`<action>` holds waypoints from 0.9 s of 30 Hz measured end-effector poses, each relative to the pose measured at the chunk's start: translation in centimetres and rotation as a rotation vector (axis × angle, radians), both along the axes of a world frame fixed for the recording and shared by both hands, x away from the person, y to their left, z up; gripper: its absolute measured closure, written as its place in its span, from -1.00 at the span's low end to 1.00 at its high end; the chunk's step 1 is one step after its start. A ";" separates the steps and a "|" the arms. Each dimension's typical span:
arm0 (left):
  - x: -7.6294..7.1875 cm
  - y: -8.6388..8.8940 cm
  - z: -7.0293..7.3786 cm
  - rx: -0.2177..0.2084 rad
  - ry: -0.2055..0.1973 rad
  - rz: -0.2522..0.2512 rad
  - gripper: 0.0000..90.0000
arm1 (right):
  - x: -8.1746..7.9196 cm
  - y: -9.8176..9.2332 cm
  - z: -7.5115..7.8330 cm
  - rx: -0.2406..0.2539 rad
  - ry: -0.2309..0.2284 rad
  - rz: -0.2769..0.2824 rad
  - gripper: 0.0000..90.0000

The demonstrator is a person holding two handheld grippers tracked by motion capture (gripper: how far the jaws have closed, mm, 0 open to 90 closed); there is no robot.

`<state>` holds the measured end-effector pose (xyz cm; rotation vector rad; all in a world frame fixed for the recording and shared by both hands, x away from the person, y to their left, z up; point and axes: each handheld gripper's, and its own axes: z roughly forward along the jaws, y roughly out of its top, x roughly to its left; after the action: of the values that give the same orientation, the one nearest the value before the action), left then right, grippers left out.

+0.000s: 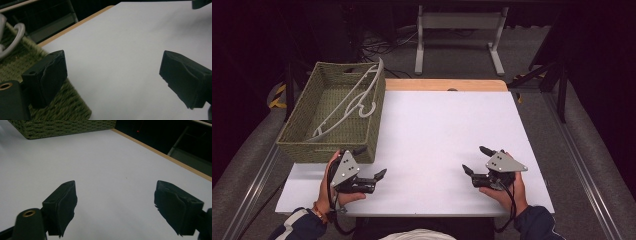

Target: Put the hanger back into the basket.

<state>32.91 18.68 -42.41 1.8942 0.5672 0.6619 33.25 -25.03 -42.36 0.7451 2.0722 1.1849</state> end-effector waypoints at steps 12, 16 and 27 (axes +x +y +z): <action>-0.2 1.8 -0.8 0.003 -0.007 0.051 -0.90 | -0.4 0.4 -0.3 0.023 -0.051 -0.028 -0.67; -0.2 2.0 -0.8 -0.008 -0.014 0.064 -0.91 | -0.5 0.4 -0.3 0.024 -0.056 -0.033 -0.69; -0.2 2.4 -0.9 -0.015 -0.008 0.066 -0.93 | -0.8 0.9 -0.2 0.008 -0.075 -0.035 -0.70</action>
<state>32.72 21.10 -43.28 1.8644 0.6300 0.7056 32.46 -24.13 -42.55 0.7268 1.9861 1.1848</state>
